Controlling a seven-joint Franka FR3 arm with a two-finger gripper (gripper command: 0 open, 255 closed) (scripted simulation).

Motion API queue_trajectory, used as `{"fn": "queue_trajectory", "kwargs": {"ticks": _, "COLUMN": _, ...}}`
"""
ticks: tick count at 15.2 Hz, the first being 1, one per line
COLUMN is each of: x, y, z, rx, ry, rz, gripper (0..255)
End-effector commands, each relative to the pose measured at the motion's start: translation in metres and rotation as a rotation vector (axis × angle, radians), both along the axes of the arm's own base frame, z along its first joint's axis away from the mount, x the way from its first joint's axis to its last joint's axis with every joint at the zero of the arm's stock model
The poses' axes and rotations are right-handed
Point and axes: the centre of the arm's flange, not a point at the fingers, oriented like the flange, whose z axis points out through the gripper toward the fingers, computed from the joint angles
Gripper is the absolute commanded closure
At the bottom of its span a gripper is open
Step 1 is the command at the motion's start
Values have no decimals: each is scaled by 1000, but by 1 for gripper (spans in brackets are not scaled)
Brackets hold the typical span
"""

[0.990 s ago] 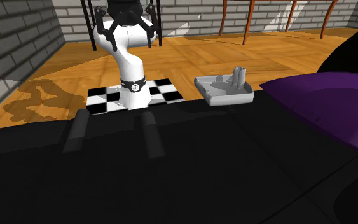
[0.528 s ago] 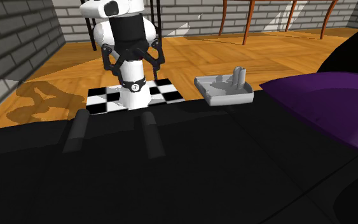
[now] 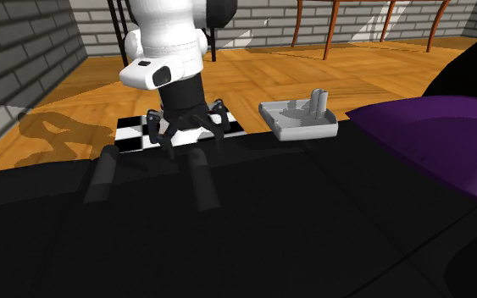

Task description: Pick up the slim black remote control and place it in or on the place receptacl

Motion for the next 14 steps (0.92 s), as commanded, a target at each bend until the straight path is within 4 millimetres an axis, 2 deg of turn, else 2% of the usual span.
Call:
{"fn": "queue_trajectory", "kwargs": {"ticks": 1, "x": 4, "y": 1, "z": -11, "rx": 0, "ry": -3, "rz": 0, "gripper": 0}}
{"fn": "queue_trajectory", "kwargs": {"ticks": 7, "x": 4, "y": 4, "z": -40, "rx": 0, "ry": -3, "rz": 0, "gripper": 0}}
{"fn": "queue_trajectory", "kwargs": {"ticks": 14, "x": 4, "y": 4, "z": -40, "rx": 0, "ry": -3, "rz": 0, "gripper": 0}}
